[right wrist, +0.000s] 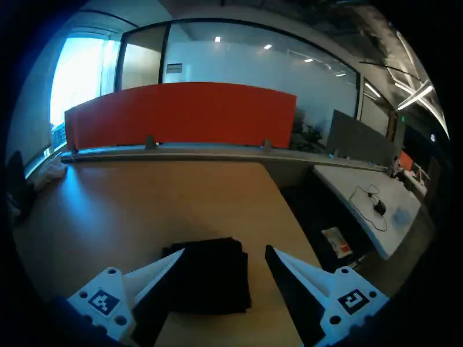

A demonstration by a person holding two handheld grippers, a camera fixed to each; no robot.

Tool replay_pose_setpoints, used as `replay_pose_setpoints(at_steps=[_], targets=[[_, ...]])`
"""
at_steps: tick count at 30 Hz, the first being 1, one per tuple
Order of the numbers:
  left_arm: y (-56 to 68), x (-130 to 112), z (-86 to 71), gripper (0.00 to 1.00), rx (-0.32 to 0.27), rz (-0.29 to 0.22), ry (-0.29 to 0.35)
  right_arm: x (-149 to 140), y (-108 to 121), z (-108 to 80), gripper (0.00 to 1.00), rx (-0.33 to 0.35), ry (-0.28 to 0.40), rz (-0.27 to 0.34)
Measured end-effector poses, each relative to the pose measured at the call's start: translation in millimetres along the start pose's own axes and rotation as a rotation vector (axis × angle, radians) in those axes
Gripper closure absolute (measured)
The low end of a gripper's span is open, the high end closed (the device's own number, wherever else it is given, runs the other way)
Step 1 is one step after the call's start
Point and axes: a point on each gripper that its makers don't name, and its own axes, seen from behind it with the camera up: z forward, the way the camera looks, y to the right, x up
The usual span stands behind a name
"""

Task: Fold towel

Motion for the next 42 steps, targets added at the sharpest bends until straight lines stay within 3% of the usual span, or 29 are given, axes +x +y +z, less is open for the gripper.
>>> replay_pose_setpoints(at_steps=[8, 14, 26, 35, 42], targets=[[-2.3, 7.6, 2.7, 0.07, 0.001, -0.013, 0.022, 24.4, -11.9, -1.3, 0.01, 0.008, 0.062, 0.01], [-6.3, 22.6, 4.7, 0.07, 0.007, -0.02, 0.069, 55.0, -33.8, -5.2, 0.01, 0.037, 0.147, 0.001], [-16.1, 69.4, 1.9, 0.07, 0.03, -0.006, 0.229, 106.9, -62.4, -10.2, 0.01, 0.042, 0.289, 0.006], [-26.4, 96.3, 2.2, 0.07, 0.049, -0.045, 0.33, 131.5, -84.5, -14.9, 0.01, 0.054, 0.344, 0.011], [-32.5, 122.6, -2.9, 0.07, 0.049, -0.071, 0.419, 149.4, -117.1, -19.7, 0.01, 0.086, 0.379, 0.032]])
